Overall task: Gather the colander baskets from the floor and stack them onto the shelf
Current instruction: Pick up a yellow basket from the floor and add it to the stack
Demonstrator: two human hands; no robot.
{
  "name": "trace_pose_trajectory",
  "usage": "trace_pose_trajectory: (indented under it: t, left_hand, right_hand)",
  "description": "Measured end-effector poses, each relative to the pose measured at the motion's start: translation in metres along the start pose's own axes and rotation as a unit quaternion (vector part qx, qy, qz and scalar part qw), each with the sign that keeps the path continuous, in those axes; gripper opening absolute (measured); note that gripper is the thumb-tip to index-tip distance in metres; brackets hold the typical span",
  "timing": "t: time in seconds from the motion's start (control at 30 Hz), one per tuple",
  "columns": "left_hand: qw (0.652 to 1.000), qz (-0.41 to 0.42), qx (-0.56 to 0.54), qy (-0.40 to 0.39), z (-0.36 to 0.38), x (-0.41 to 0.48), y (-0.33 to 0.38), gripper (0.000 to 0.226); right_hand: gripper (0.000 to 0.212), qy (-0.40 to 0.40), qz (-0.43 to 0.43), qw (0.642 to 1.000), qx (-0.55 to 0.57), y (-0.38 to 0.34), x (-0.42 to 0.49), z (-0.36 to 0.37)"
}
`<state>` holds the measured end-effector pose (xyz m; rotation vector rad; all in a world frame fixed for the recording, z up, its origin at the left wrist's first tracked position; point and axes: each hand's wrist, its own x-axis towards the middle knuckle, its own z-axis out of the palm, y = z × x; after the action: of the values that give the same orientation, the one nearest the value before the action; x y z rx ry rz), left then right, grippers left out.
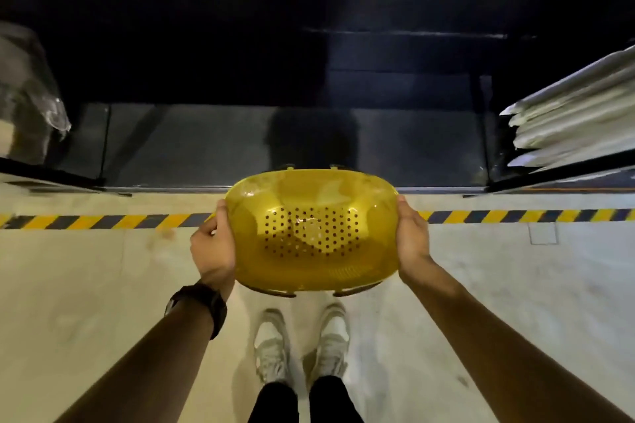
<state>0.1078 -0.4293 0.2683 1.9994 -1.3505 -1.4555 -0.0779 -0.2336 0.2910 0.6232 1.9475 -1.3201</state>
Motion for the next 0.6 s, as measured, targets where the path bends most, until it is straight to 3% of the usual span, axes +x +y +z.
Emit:
trace_pose_trajectory:
  t: [0.1,0.27,0.47,0.6]
  left_hand:
    - [1.0,-0.02,-0.015,0.006,0.013,0.011,-0.016,0.054]
    - [0.999,-0.043,-0.025,0.003,0.018,0.026,-0.033,0.051]
    - [0.999,-0.042,-0.003,-0.004,0.027,0.034,-0.048,0.049]
    - [0.999,-0.03,0.015,-0.003,0.032,0.041,-0.057,0.054]
  right_hand:
    - [0.049,0.0,0.006,1.0,0.002,0.015,0.023,0.009]
    - [0.051,-0.006,0.022,1.0,-0.012,0.03,0.043,0.026]
    - [0.033,0.001,0.032,1.0,0.001,0.04,0.058,0.033]
    - [0.039,-0.018,0.028,0.998,0.05,0.045,0.063,0.036]
